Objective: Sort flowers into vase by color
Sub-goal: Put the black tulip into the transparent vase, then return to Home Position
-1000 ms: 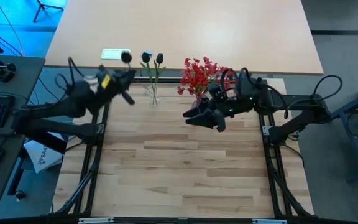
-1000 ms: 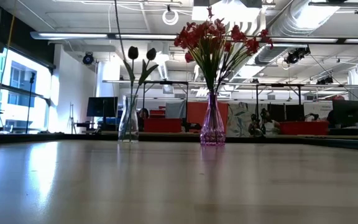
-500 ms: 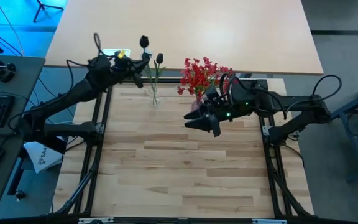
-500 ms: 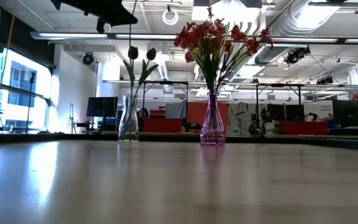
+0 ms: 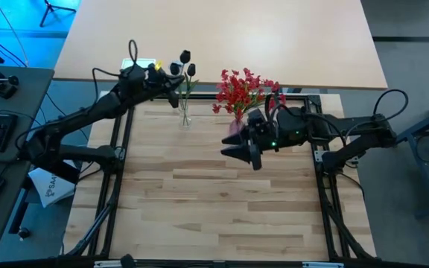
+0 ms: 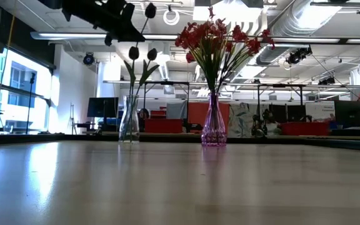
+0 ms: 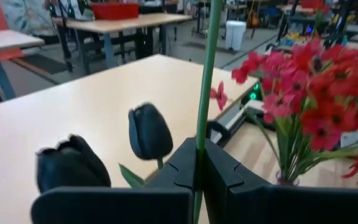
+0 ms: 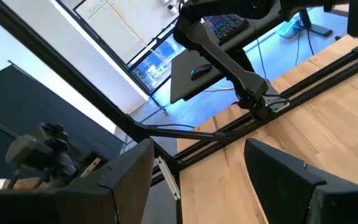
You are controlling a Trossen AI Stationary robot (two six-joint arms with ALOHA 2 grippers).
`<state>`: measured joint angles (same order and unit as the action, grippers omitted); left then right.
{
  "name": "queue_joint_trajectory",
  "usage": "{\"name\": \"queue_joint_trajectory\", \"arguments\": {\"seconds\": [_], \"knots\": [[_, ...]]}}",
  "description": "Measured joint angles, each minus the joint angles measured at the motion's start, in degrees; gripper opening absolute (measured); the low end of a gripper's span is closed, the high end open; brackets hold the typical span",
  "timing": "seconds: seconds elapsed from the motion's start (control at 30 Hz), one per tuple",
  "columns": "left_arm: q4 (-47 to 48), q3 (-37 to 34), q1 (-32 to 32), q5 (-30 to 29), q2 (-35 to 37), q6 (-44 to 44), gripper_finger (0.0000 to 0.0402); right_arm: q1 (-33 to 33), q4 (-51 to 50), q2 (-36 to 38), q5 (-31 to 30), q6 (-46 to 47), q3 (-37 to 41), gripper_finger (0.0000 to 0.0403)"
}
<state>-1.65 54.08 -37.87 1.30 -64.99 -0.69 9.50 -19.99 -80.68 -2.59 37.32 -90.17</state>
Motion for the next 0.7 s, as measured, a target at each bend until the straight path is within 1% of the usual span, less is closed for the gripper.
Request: {"name": "queue_joint_trajectory", "arguments": {"seconds": [0.17,0.37,0.5,0.7], "knots": [[0.31,0.0,0.05,0.02,-1.78,-0.05,0.0,0.04,-0.1,0.0,-0.42,0.11,0.0,0.0247],[1.08,0.0,0.07,-0.76,-1.13,-2.86,0.0014,0.04,-0.37,0.0,-1.0,0.13,0.0,0.0247],[3.96,0.0,0.07,-0.87,0.33,-5.36,0.0045,0.04,-0.39,0.0,-1.72,0.13,0.0,0.0247],[9.81,0.0,0.07,-0.9,0.52,-1.5,0.0113,0.04,-0.73,0.0,-3.69,-0.26,0.0,0.0247]]}}
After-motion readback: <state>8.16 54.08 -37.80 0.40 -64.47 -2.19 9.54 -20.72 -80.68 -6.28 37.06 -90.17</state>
